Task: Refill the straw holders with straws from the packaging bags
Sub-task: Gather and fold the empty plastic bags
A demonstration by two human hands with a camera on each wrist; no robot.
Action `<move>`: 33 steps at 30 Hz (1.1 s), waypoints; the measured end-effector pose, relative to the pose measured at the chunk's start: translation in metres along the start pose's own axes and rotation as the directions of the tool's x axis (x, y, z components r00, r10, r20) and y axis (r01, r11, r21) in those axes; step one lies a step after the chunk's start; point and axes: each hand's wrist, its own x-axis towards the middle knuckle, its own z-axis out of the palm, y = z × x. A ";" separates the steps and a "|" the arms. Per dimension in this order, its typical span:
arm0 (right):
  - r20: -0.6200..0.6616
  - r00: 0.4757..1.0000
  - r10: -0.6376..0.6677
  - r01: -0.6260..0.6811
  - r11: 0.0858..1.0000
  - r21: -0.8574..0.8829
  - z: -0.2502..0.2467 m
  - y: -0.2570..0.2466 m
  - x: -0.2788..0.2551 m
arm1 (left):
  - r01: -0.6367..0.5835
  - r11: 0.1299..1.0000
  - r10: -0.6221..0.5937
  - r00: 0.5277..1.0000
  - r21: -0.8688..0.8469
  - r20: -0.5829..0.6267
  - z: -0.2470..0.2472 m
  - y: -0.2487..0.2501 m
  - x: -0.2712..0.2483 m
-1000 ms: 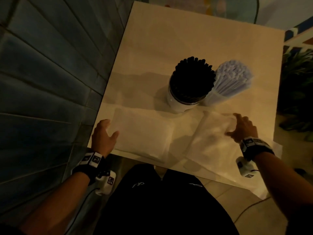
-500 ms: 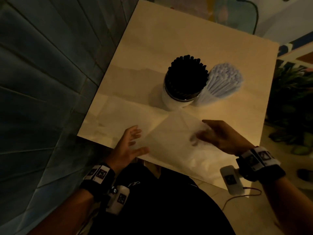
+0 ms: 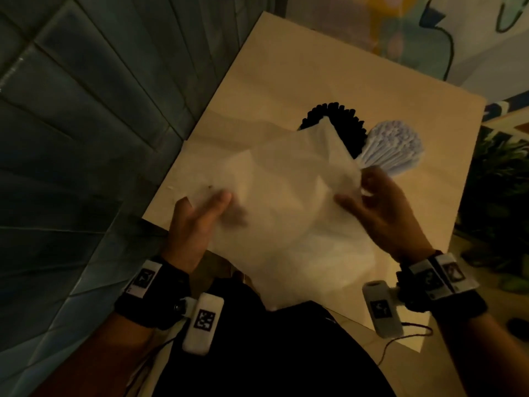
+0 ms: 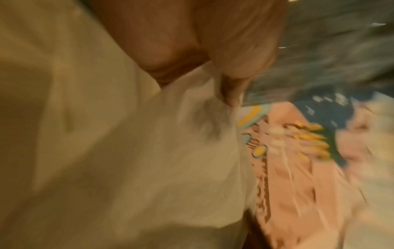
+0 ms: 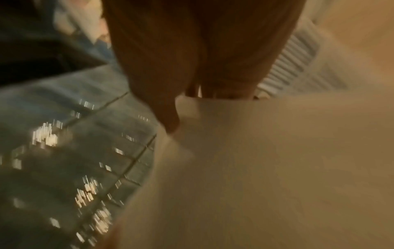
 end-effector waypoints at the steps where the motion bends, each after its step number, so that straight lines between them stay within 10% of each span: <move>1: -0.141 0.987 -0.071 0.061 0.995 -0.073 0.000 -0.003 0.001 | -0.062 0.994 0.060 0.998 0.088 0.019 -0.003 0.007 -0.002; 3: -0.274 0.900 -0.338 0.253 0.919 -0.303 0.004 -0.017 0.002 | -0.194 0.954 0.167 0.977 0.227 0.131 -0.003 0.019 -0.010; 6: -0.004 0.802 -0.598 0.542 0.729 -0.419 0.031 -0.061 0.010 | -0.244 0.908 0.134 0.940 0.340 0.315 -0.003 0.020 -0.017; 10: 0.531 0.682 -0.502 0.698 0.664 -0.268 0.074 -0.089 0.037 | -0.360 0.783 0.087 0.871 0.507 0.483 -0.005 0.023 -0.017; 13: 0.531 0.627 -0.570 0.750 0.625 -0.215 0.085 -0.093 0.047 | -0.322 0.775 0.117 0.919 0.544 0.378 -0.018 0.021 -0.021; 18: 0.141 0.715 -0.685 0.695 0.673 -0.253 0.067 -0.103 0.063 | -0.073 0.774 -0.106 0.964 0.629 0.242 -0.076 -0.017 -0.037; 21: 0.155 0.744 -0.650 0.665 0.694 -0.275 0.067 -0.096 0.068 | 0.092 0.746 -0.311 0.924 0.659 0.223 -0.106 -0.032 -0.048; 29: 0.494 0.653 -0.574 0.686 0.725 -0.064 0.123 -0.084 0.053 | -0.281 0.797 0.184 0.956 0.535 0.229 -0.052 0.036 -0.017; 33: 0.488 0.738 -0.467 0.657 0.664 -0.358 0.082 -0.060 0.072 | -0.248 0.868 0.249 0.967 0.430 0.055 -0.067 0.046 -0.016</move>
